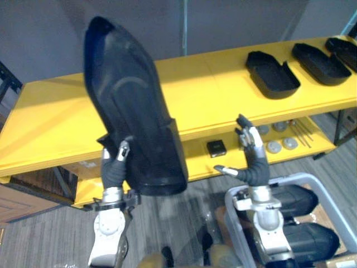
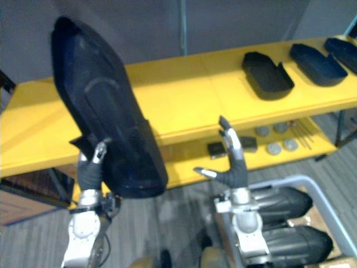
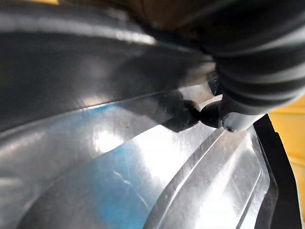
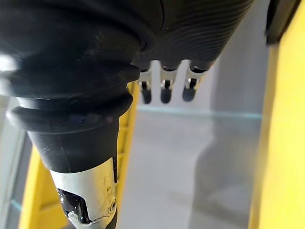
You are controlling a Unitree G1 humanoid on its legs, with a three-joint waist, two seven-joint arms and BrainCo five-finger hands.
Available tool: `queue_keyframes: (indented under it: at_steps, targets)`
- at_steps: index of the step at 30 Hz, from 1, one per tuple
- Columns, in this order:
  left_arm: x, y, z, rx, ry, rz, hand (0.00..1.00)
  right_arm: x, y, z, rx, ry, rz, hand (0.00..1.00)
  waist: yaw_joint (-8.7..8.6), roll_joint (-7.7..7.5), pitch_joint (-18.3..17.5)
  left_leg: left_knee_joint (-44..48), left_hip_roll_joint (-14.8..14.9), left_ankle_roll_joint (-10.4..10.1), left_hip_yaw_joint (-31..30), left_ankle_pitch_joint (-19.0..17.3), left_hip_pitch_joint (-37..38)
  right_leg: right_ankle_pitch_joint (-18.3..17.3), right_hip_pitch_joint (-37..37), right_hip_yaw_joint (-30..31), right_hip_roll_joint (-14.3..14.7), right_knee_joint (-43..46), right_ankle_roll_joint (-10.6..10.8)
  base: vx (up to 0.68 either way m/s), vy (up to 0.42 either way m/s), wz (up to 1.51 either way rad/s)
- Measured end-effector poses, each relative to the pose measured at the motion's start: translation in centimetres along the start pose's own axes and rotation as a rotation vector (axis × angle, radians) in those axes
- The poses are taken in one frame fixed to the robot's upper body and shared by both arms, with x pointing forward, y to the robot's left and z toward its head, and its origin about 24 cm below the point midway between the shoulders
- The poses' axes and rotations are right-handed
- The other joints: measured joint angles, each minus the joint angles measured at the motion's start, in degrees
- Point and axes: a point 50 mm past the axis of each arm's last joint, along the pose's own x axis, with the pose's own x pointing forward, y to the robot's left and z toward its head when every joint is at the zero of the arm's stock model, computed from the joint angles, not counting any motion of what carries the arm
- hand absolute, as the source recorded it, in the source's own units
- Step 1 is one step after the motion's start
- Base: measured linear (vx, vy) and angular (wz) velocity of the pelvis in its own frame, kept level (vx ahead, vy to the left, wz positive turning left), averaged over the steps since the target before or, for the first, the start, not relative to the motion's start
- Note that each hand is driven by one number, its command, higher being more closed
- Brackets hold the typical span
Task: Walk over and take plastic housings, then place them on the shelf
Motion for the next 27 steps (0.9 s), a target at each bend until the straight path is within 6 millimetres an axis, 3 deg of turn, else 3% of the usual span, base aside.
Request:
queue_keyframes:
  at_steps: [4, 6, 9, 10, 12, 14, 16, 17, 18, 21, 24, 27]
  targets:
    - [0.0, -0.5, -0.1, -0.015, 0.004, -0.024, 1.00, -0.8, -0.3, -0.2, -0.051, 0.026, -0.055, 0.00, -0.61, 0.09, 0.05, 1.10, 0.88, -1.61, 1.76, -1.97, 0.59, -1.50, -0.10, 1.34, 0.82, 0.81, 0.00, 0.10, 0.020, -0.21]
    - [0.0, -0.5, -0.5, -0.008, 0.010, -0.044, 1.00, -1.7, -1.0, -0.2, -0.069, 0.060, -0.085, 0.00, -1.09, -0.16, -0.04, 7.86, 2.24, -2.95, 3.30, -3.70, -0.31, -5.12, 0.02, 1.70, 0.90, 4.23, -0.71, 0.12, -0.019, -0.10]
    - [0.0, -0.2, -1.4, 0.007, 0.040, -0.033, 1.00, -2.0, -1.7, -0.1, -0.093, 0.065, -0.105, 0.00, -1.73, 0.17, 0.56, 29.25, 5.89, -3.81, 3.53, -3.97, -7.48, -8.03, 3.42, 3.39, 0.96, 5.82, -1.85, 0.12, -0.016, -0.19]
    - [-0.1, -0.2, -1.6, -0.002, 0.049, -0.026, 1.00, -1.9, -1.7, 0.1, -0.092, 0.053, -0.113, 0.00, -1.48, -0.02, 0.39, 28.74, 5.99, -3.07, 3.07, -5.52, -8.31, -8.68, 4.78, 5.43, 0.83, 5.82, -1.94, 0.21, 0.063, -0.63]
    - [-0.1, -0.3, -1.5, -0.005, 0.042, -0.025, 1.00, -1.5, -1.7, 0.3, -0.092, 0.030, -0.115, 0.00, -1.24, 0.50, -0.09, 19.95, 5.50, -3.23, 1.47, -5.23, -9.15, -9.40, 6.00, 8.09, -0.03, 5.86, -2.04, 0.23, 0.106, -0.82]
    - [0.0, -0.4, -1.3, -0.013, 0.030, -0.016, 1.00, -1.5, -1.6, 0.3, -0.089, 0.025, -0.119, 0.00, -1.16, 0.83, -0.29, 10.32, 6.04, -4.27, -2.87, -1.56, -10.70, -10.46, 6.03, 12.43, -0.36, 7.38, -0.39, 0.24, 0.202, -0.98]
    - [0.0, -0.2, -1.3, -0.007, 0.032, 0.003, 1.00, -1.5, -1.7, 0.3, -0.098, 0.020, -0.108, 0.00, -1.06, 1.42, -0.65, 6.56, 7.36, -4.16, -3.74, 1.08, -9.89, -11.78, 6.02, 16.12, 0.08, 8.95, 1.43, 0.27, 0.310, -1.23]
    - [0.0, 0.3, -1.3, 0.009, 0.031, 0.025, 1.00, -1.5, -1.8, 0.3, -0.116, 0.018, -0.104, 0.00, -1.12, 2.26, -1.17, 7.07, 7.44, -4.47, -3.32, 6.10, -8.72, -12.47, 6.03, 17.44, 0.19, 9.63, 2.44, 0.25, 0.330, -1.36]
    - [0.1, 0.7, -1.4, 0.019, 0.030, 0.040, 1.00, -1.6, -1.8, 0.2, -0.119, 0.022, -0.104, 0.00, -1.07, 1.79, -1.01, 7.84, 7.29, -4.97, -2.56, 6.24, -8.08, -12.50, 6.18, 17.01, -0.43, 9.70, 2.83, 0.21, 0.306, -1.06]
    - [0.5, 1.6, -1.3, 0.057, 0.021, 0.058, 1.00, -2.8, -1.4, 0.0, -0.089, 0.075, -0.164, 0.00, -2.19, -2.11, -2.00, 5.65, 4.55, -3.33, 1.49, 5.55, -5.04, -10.01, 7.02, 13.35, -5.00, 7.56, 5.31, 0.13, 0.206, -0.55]
    - [0.6, 2.5, -1.4, 0.098, 0.041, 0.116, 1.00, -2.9, -0.2, 0.1, -0.044, 0.077, -0.166, 0.00, -1.97, -2.60, -2.52, -0.79, 3.67, -2.16, 6.34, 6.82, -0.32, -4.92, 7.11, 7.46, -6.40, 4.40, 5.14, 0.06, 0.147, -0.67]
    - [0.8, 2.5, -1.5, 0.126, 0.056, 0.151, 1.00, -3.1, 0.4, 0.1, -0.035, 0.092, -0.149, 0.00, -2.58, -2.65, -2.84, -2.49, 2.83, -1.61, 7.79, 7.31, -0.13, -3.03, 7.24, 7.09, -7.19, 1.23, 5.29, 0.02, 0.084, -0.31]
